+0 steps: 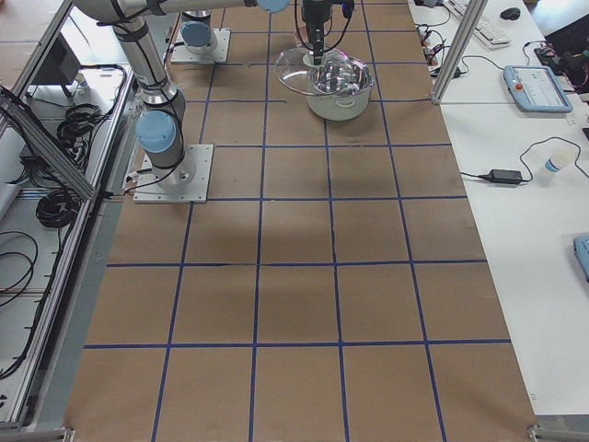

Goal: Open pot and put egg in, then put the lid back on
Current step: 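Lower the left gripper into the pink bowl and grasp the egg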

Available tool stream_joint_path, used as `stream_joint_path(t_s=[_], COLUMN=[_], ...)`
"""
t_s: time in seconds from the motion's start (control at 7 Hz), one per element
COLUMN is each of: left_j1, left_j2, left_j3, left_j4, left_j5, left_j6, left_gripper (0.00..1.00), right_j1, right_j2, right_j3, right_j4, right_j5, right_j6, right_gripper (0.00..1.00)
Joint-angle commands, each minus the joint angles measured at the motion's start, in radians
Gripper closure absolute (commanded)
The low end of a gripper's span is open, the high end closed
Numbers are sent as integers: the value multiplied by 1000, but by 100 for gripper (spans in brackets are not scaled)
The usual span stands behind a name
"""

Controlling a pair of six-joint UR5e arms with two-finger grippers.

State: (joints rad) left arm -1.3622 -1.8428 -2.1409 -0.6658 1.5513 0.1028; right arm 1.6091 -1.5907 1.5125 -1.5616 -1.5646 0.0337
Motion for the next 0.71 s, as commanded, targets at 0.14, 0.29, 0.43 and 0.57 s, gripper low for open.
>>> stream_joint_path(t_s=[0.14, 0.29, 0.43, 0.57], left_j1=[0, 0, 0, -3], left_j2=[8, 11, 23, 31], left_j3=[-1, 10, 18, 45], left_j4=[-2, -5, -6, -36], left_j5=[1, 4, 9, 12], left_j6=[5, 9, 9, 8], left_gripper=[74, 77, 77, 77], right_j1=[0, 0, 0, 0], right_j2=[0, 0, 0, 0], right_j3=[0, 0, -2, -2], right_j4=[0, 0, 0, 0], right_j5=[0, 0, 0, -2], right_j6=[0, -2, -2, 0], right_gripper=[97, 97, 97, 97])
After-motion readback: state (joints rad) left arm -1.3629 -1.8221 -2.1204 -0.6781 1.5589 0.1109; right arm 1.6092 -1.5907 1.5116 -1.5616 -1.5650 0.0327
